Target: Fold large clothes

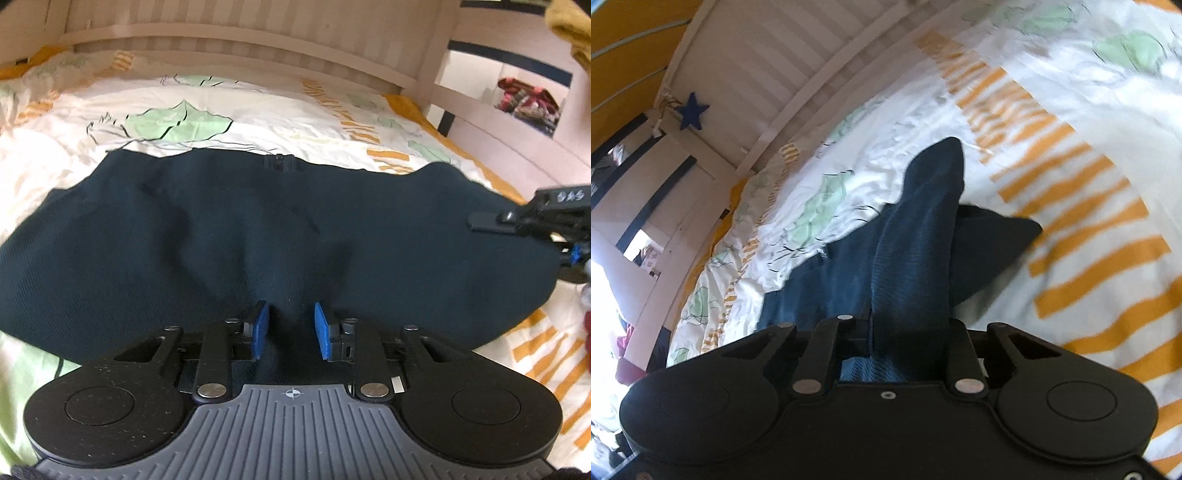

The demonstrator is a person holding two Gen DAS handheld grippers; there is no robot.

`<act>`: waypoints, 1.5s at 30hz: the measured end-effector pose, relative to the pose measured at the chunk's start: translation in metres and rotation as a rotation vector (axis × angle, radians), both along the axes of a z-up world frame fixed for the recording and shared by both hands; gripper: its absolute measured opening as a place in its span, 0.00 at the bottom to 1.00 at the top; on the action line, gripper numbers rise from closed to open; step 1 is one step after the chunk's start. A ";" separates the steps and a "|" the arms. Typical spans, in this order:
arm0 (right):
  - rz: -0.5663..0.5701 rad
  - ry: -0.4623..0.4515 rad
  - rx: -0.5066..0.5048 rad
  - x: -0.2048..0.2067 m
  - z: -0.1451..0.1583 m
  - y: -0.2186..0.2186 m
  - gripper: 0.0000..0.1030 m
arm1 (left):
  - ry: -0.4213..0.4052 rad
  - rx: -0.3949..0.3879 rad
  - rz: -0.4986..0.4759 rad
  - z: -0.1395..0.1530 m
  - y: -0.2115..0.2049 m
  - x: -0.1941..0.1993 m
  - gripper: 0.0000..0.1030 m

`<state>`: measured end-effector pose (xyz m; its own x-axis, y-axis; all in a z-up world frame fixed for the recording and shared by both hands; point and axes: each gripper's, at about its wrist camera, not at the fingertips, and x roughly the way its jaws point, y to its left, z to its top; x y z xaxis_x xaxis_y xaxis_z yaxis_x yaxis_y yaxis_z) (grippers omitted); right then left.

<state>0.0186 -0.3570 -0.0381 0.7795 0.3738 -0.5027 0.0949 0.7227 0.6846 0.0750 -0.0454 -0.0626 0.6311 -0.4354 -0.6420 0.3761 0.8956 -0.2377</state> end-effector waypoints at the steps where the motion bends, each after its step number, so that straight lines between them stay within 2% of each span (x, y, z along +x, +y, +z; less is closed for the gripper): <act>1: 0.009 -0.010 -0.005 0.001 0.007 0.004 0.26 | 0.007 -0.014 0.001 -0.001 0.002 0.001 0.26; 8: 0.162 -0.091 -0.056 0.028 0.070 0.056 0.26 | 0.039 -0.102 0.019 -0.003 0.014 0.004 0.26; 12: 0.296 -0.089 -0.063 0.060 0.084 0.107 0.26 | 0.069 -0.168 0.029 -0.004 0.026 0.004 0.26; 17: 0.463 -0.031 -0.131 0.105 0.072 0.180 0.26 | 0.106 -0.230 0.052 -0.002 0.049 0.000 0.27; 20: 0.552 0.019 -0.179 0.127 0.057 0.219 0.29 | 0.114 -0.229 0.069 0.003 0.061 -0.006 0.26; 24: 0.630 0.070 -0.285 0.143 0.042 0.257 0.42 | 0.128 -0.209 0.086 0.005 0.079 -0.019 0.26; 28: 0.673 0.098 -0.305 0.153 0.030 0.278 0.53 | 0.126 -0.191 0.114 0.007 0.090 -0.030 0.25; 32: 0.732 0.071 -0.330 0.153 0.037 0.296 0.78 | 0.117 -0.183 0.119 0.015 0.092 -0.037 0.25; 35: 0.766 0.027 -0.422 0.145 0.050 0.310 0.81 | 0.092 -0.159 0.096 0.022 0.084 -0.041 0.26; 41: 0.858 -0.105 -0.701 0.125 0.068 0.347 0.85 | 0.041 -0.112 0.041 0.035 0.073 -0.058 0.26; 43: 0.908 -0.175 -0.665 0.120 0.077 0.352 0.85 | 0.017 -0.100 0.026 0.040 0.071 -0.062 0.26; 45: 0.898 -0.230 -0.554 0.118 0.092 0.343 0.85 | -0.018 -0.083 0.016 0.048 0.070 -0.066 0.26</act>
<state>0.1369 -0.0137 0.0538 0.4313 0.6214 -0.6541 -0.7132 0.6788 0.1747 0.0085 0.0244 -0.0147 0.6496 -0.4760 -0.5928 0.3665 0.8792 -0.3044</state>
